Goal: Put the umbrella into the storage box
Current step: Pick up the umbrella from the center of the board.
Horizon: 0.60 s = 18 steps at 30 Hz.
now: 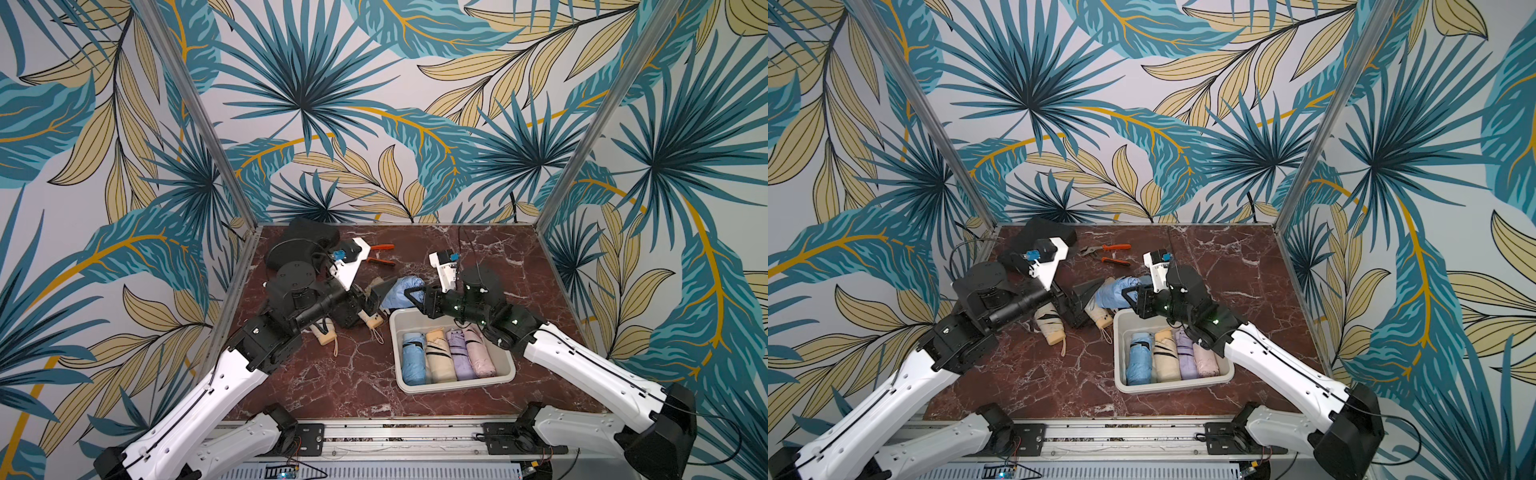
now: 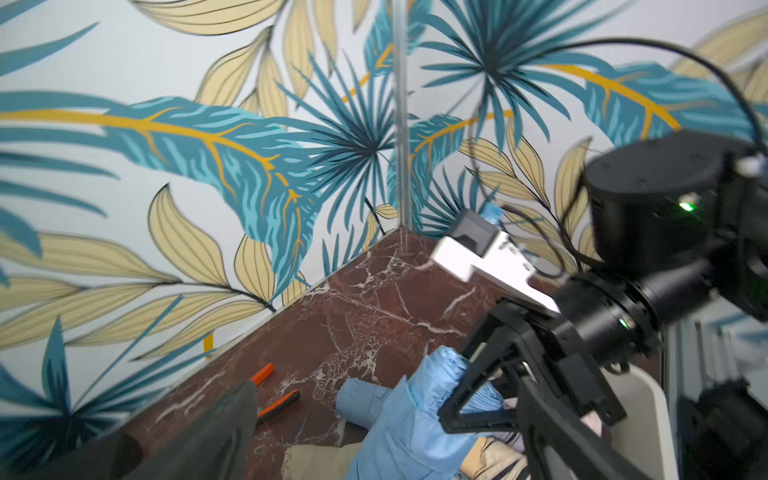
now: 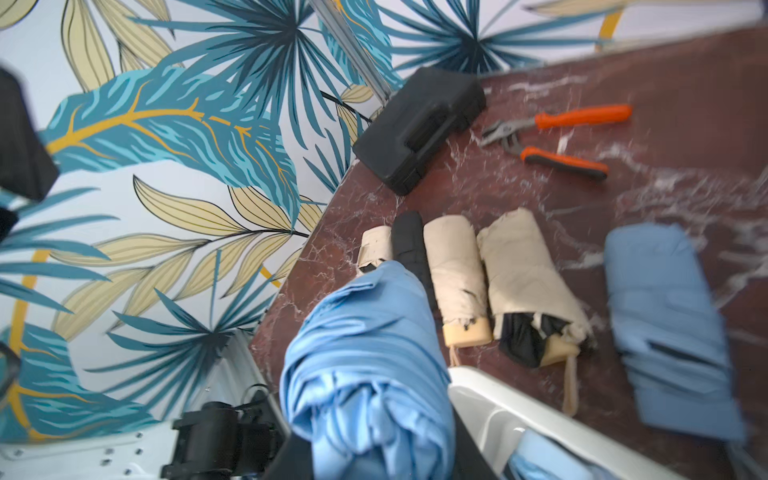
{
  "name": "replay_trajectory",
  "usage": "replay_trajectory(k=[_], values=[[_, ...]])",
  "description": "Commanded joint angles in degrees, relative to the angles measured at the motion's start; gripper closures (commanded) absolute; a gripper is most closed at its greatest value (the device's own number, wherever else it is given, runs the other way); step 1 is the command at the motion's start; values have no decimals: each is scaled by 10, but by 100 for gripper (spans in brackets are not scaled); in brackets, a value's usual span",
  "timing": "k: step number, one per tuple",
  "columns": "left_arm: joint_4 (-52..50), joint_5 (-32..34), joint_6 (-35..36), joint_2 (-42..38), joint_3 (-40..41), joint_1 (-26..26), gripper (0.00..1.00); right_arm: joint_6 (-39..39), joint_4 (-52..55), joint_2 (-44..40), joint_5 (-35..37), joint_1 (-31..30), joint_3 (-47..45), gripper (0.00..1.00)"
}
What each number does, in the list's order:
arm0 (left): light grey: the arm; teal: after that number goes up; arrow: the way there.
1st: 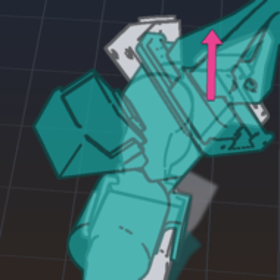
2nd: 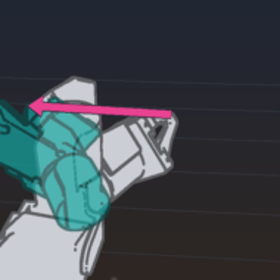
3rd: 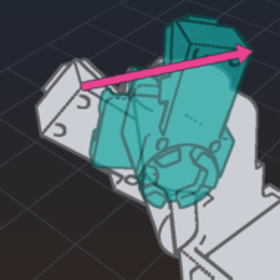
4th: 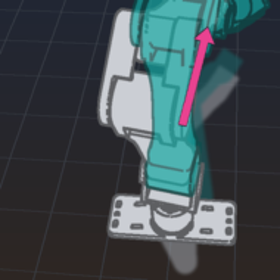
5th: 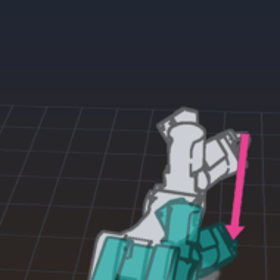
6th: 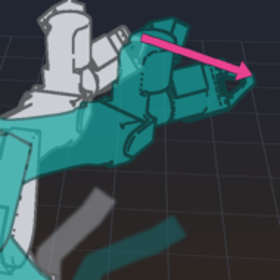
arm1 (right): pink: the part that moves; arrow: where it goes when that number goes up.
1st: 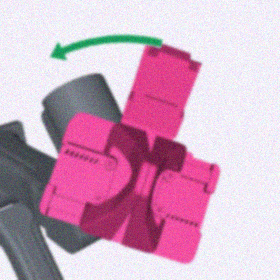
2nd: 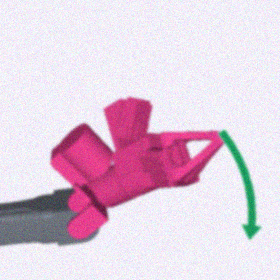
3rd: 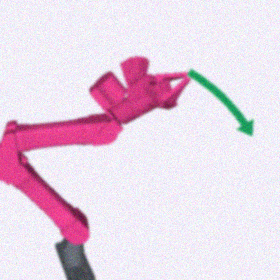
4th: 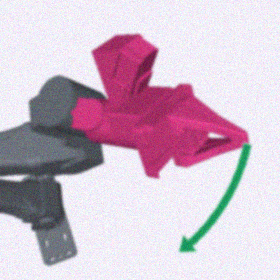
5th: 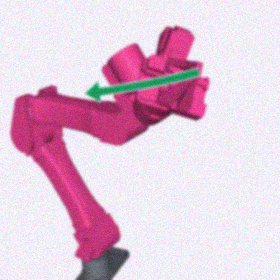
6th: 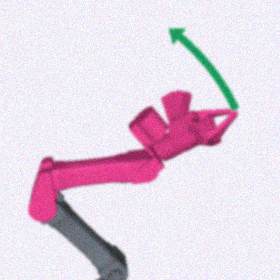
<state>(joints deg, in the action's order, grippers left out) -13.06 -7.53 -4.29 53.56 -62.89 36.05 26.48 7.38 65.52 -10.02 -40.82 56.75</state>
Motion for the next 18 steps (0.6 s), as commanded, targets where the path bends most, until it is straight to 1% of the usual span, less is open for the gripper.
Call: replay_trajectory(k=[1, 2, 3, 5, 6, 7, 8, 9, 12, 15, 16, 17, 18], values=[[-23, 92, -277, -2, 5, -22, 0, -198, -14, -47, 30, 1, 5, 100], [-23, 90, -364, -4, 18, -23, 0, -263, -20, -54, 28, 1, -4, 100], [-9, 73, -445, -9, 40, -23, 0, -333, -35, -61, 33, 0, -19, 100], [45, 44, -569, -16, 83, -19, 0, -454, -75, -67, 29, 1, -48, 100], [65, 43, -616, -19, 101, -16, 0, -505, -89, -68, 18, 0, -55, 100], [79, 43, -640, -20, 111, -12, 0, -548, -104, -66, 14, 0, -60, 100], [89, 44, -656, -20, 116, -8, 0, -572, -115, -62, 10, 0, -62, 100], [97, 43, -667, -19, 118, -6, 0, -616, -117, -55, 5, 1, -58, 100], [108, 38, -701, -6, 114, -5, 0, -674, -127, -37, 5, 0, -47, 100], [79, 17, -747, 23, 99, -5, 0, -718, -151, -29, -5, 1, -47, 100], [66, 9, -775, 33, 97, -4, 0, -729, -158, -27, -11, 1, -48, 100], [59, 1, -821, 46, 101, -3, 0, -745, -165, -25, -17, 0, -50, 100], [69, -11, -857, 56, 110, -4, 0, -759, -171, -23, -20, 0, -53, 100]])
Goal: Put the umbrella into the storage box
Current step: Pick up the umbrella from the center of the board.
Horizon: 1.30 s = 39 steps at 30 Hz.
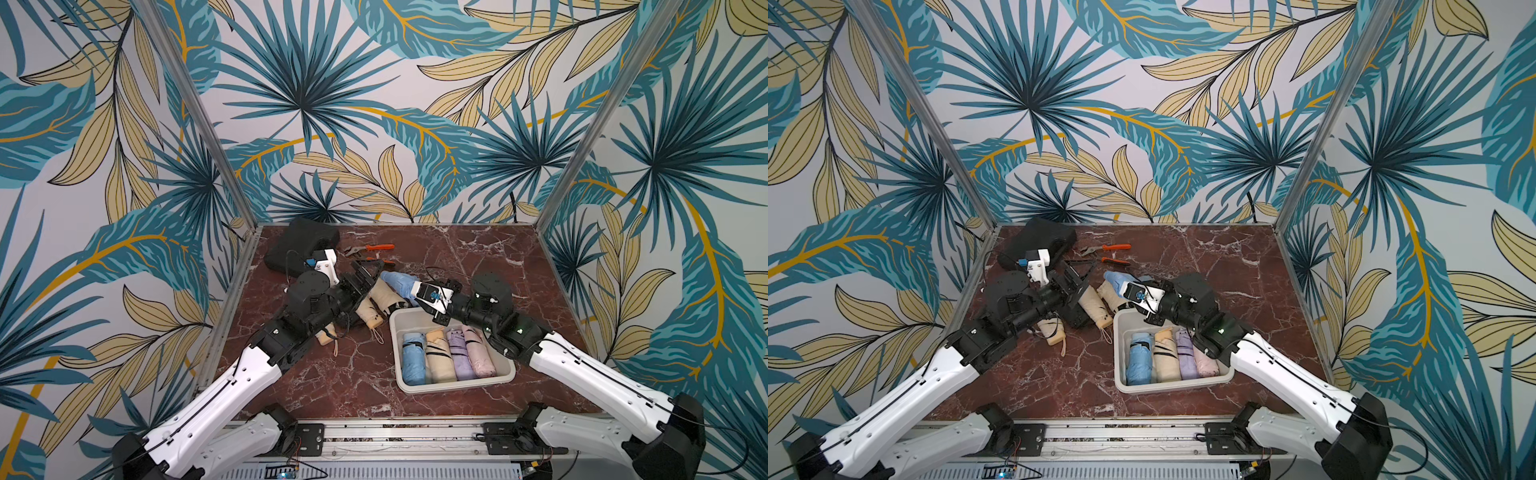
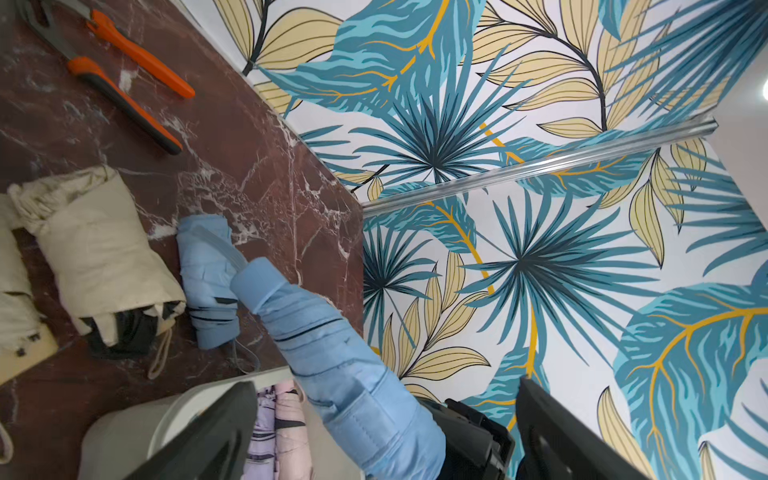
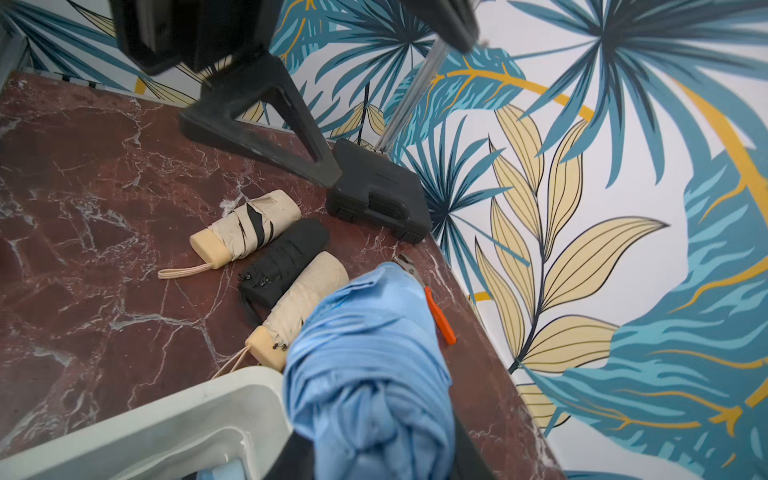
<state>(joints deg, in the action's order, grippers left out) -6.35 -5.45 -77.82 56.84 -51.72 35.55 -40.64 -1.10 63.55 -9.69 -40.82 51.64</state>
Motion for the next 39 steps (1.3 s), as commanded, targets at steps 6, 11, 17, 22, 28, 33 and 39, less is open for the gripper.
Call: replay_trajectory(k=[6, 11, 17, 22, 28, 33, 39], values=[[129, -63, -214, 90, 16, 19, 0, -121, -126, 7, -40, -1, -13, 100], [154, -54, -222, 104, 11, 20, 14, -121, -133, 1, -50, -1, -24, 100], [89, -38, -209, 100, -7, 19, 52, -131, -118, -23, -38, -1, -42, 100], [69, -43, -197, 116, -27, 21, 75, -111, -115, -45, -33, -1, -57, 81], [50, -46, -159, 127, -39, 23, 96, -46, -59, -90, -19, -1, -70, 27], [-9, -61, -58, 133, -55, 28, 100, 125, 45, -158, -13, -1, -54, 12], [-198, -29, 92, 160, -130, 87, 100, 322, 254, -206, 42, -1, 40, 10]])
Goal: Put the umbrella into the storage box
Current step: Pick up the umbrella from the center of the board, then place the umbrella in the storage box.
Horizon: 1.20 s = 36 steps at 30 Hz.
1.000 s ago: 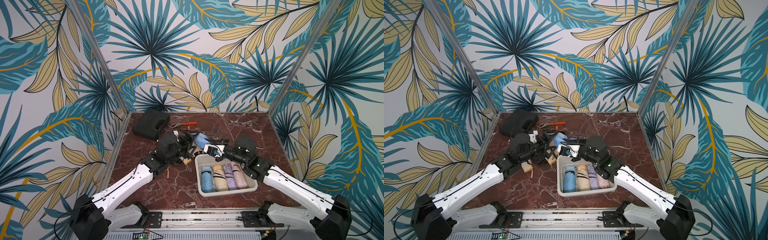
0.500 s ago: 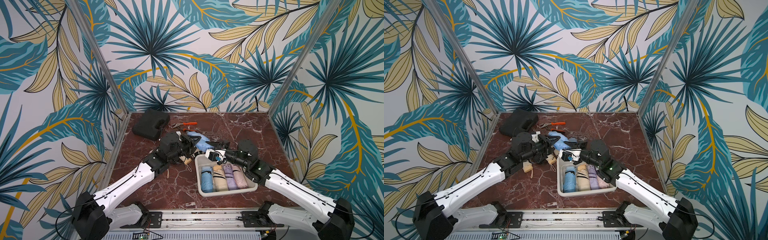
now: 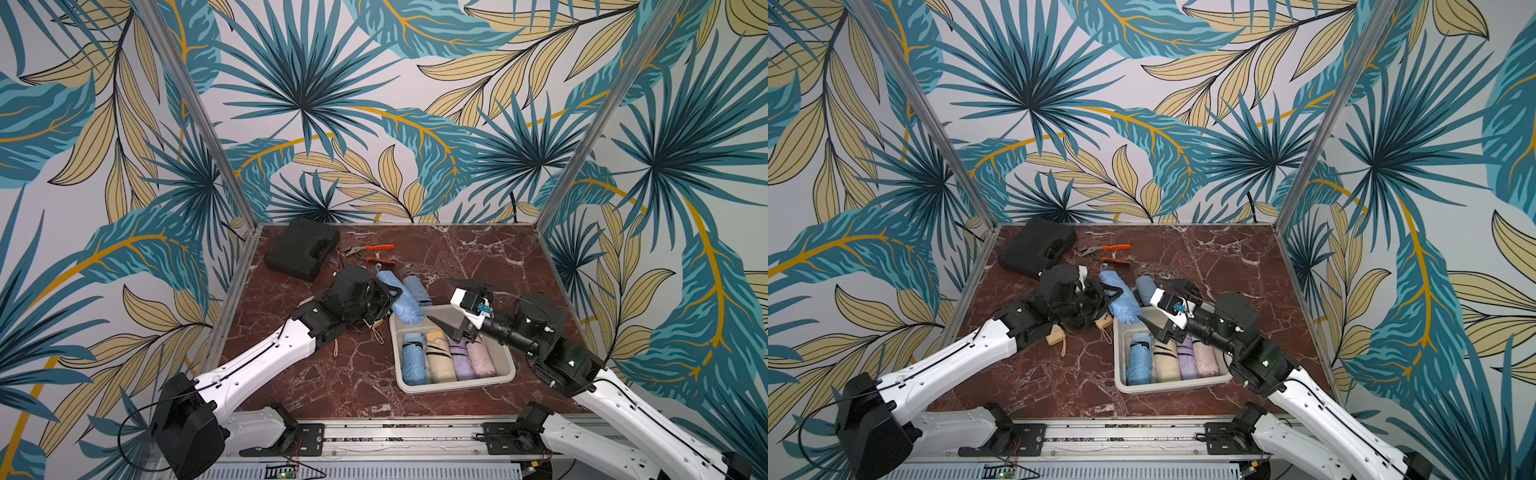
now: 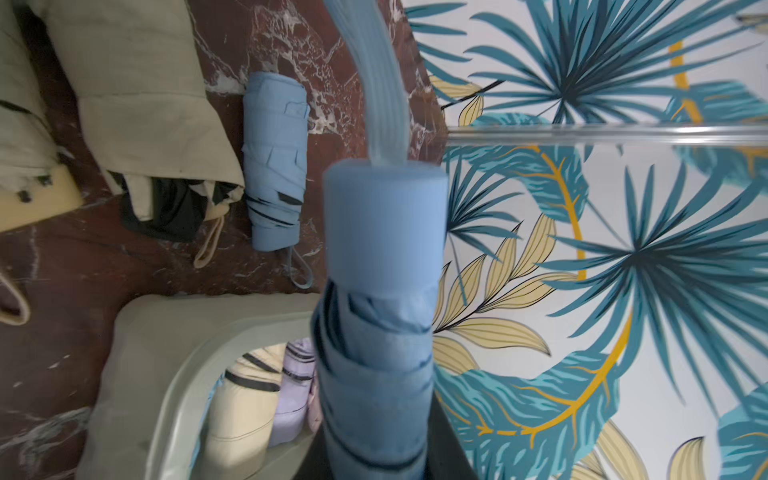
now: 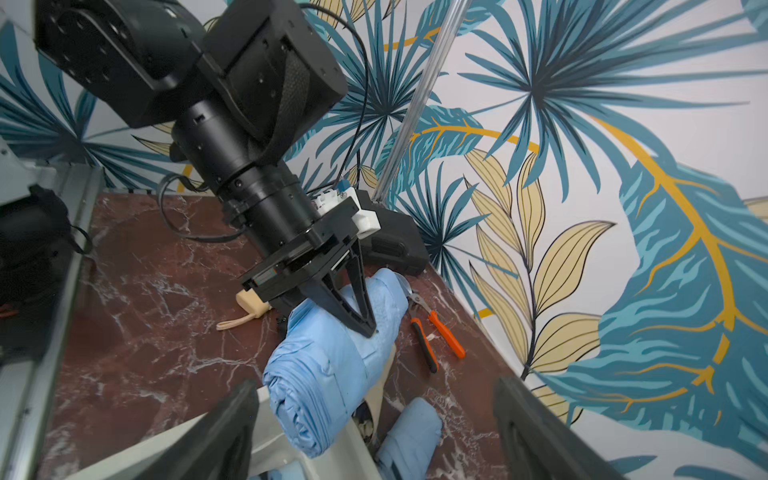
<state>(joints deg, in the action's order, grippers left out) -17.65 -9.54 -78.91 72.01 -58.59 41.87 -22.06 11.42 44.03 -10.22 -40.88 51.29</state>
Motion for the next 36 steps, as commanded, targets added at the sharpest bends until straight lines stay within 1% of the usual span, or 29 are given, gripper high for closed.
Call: replay_trajectory(k=[1, 2, 4, 5, 7, 9, 12, 14, 18, 24, 27, 31, 35, 36], values=[[-118, 12, 122, 25, -85, 34, 100, 160, 155, -12, 84, 0, 63, 10], [-129, 9, 132, 40, -101, 40, 100, 177, 174, -14, 114, 0, 77, 10], [-103, -1, 142, 69, -116, 57, 100, 204, 197, -20, 150, 0, 92, 10], [-78, -1, 143, 81, -119, 64, 100, 211, 199, -25, 151, 0, 93, 10], [-20, 3, 149, 114, -131, 79, 100, 220, 192, -35, 130, 0, 86, 10], [15, 10, 159, 151, -156, 93, 100, 231, 184, -43, 118, 0, 81, 10], [11, 12, 161, 206, -209, 111, 100, 243, 183, -55, 119, -1, 80, 10], [14, 20, 147, 226, -218, 124, 100, 245, 183, -67, 121, 0, 78, 10], [40, 49, 127, 246, -205, 151, 100, 242, 184, -90, 129, 0, 67, 10], [98, 56, 57, 254, -159, 181, 100, 241, 202, -101, 125, 0, 71, 10], [125, 43, 28, 270, -150, 192, 100, 241, 217, -106, 120, 0, 71, 10], [126, 29, 8, 290, -148, 200, 100, 245, 225, -112, 117, 0, 66, 10], [103, 38, -3, 291, -148, 207, 100, 251, 225, -116, 115, 0, 61, 10], [95, 46, 4, 287, -150, 211, 100, 251, 225, -117, 115, 0, 61, 10]])
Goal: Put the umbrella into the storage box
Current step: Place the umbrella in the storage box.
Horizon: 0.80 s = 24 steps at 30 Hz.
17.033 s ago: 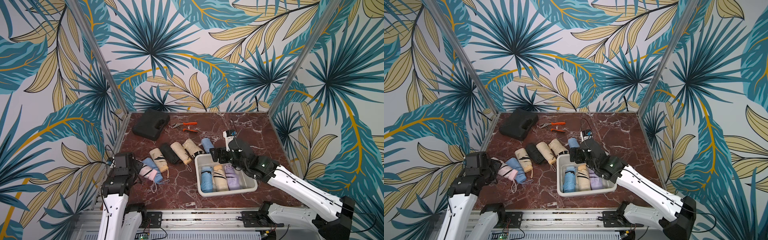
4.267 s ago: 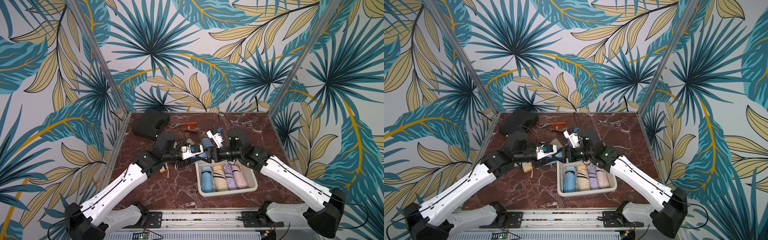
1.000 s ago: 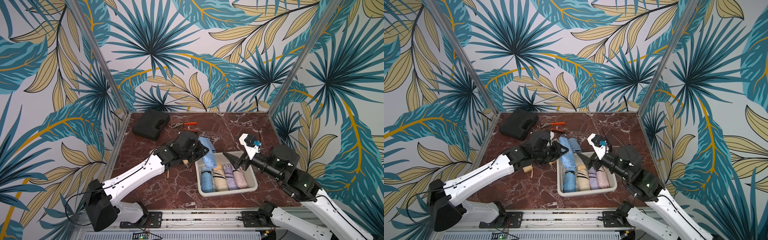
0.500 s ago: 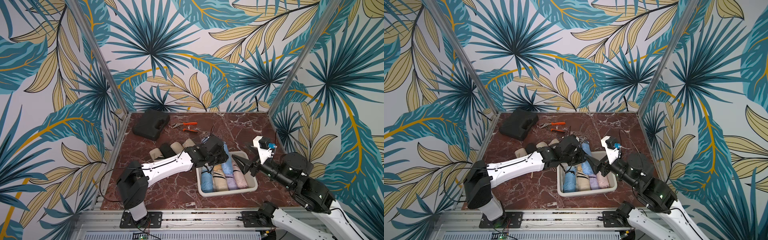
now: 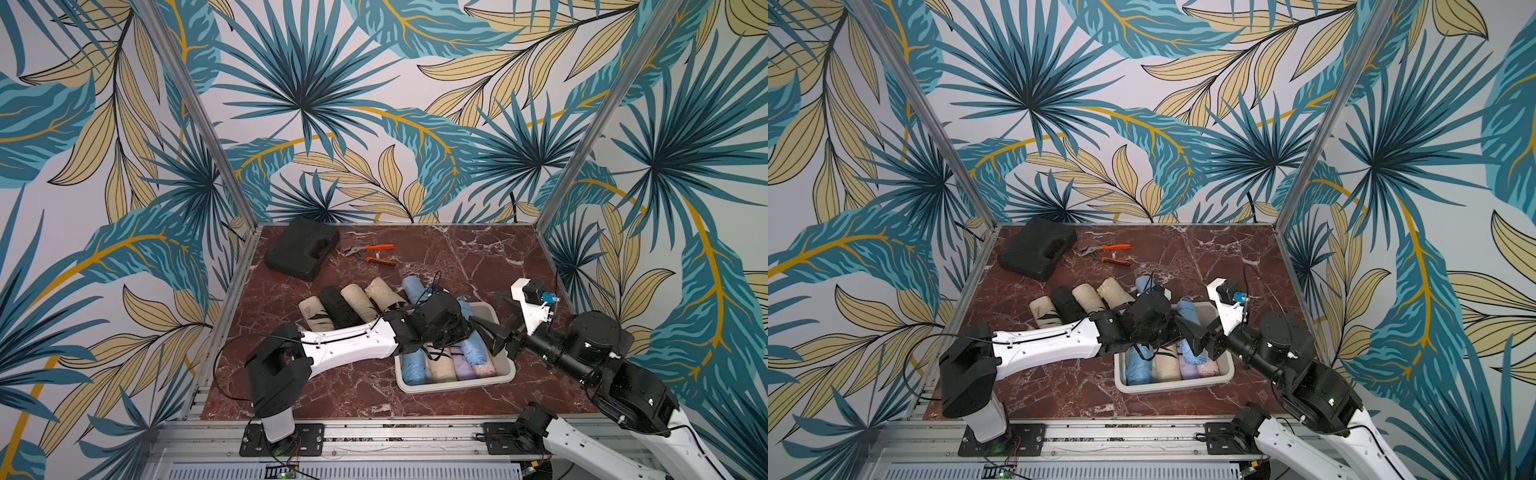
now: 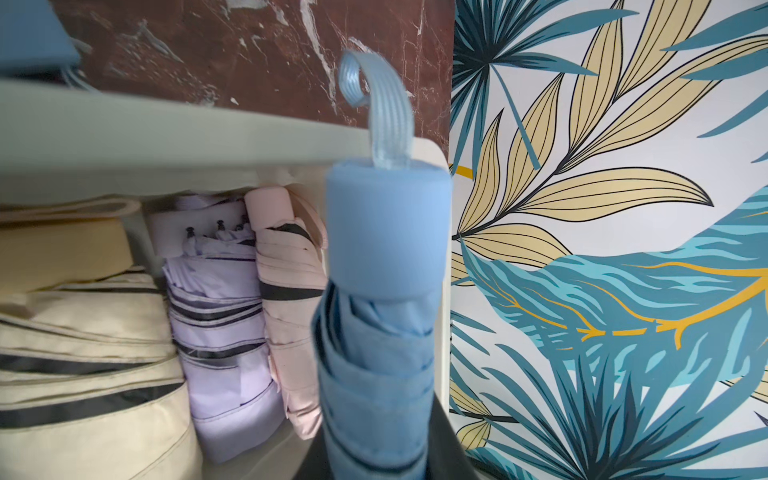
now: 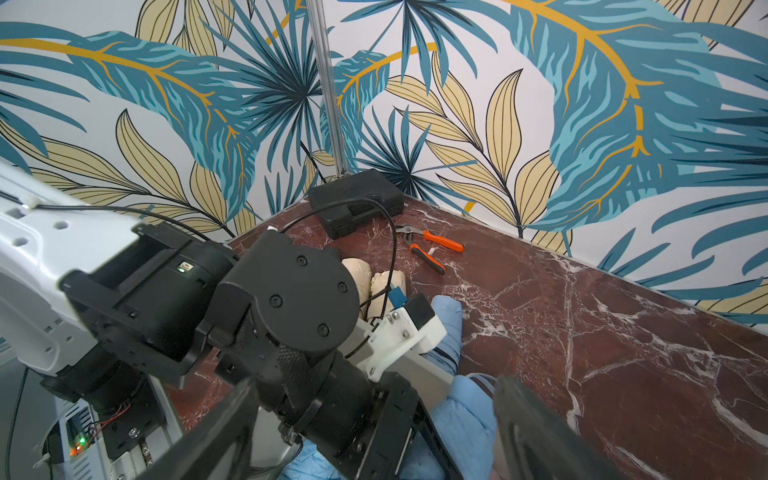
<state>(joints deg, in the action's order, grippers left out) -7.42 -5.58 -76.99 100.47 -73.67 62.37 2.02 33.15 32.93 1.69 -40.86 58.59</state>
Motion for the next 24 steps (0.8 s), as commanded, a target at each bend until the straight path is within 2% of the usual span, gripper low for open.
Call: replay_trajectory(k=[1, 4, 6, 13, 19, 24], values=[[-22, 23, 4, -5, -9, 11, 100, 11, 8, -5, -4, 0, -14, 10], [-66, 83, 76, -27, -37, 22, 100, 7, 7, -4, -6, 0, -17, 10], [-67, 105, 92, -39, -35, 24, 100, 7, 5, -1, -8, -1, -18, 10], [-1, 49, 30, -43, 23, 25, 100, 13, -8, 2, -13, 0, -22, 10], [25, 7, 9, -21, 22, 23, 100, 18, -13, -4, -10, 0, -30, 10], [49, -48, -1, 10, 21, -2, 100, 22, -16, -6, -8, -1, -30, 10]])
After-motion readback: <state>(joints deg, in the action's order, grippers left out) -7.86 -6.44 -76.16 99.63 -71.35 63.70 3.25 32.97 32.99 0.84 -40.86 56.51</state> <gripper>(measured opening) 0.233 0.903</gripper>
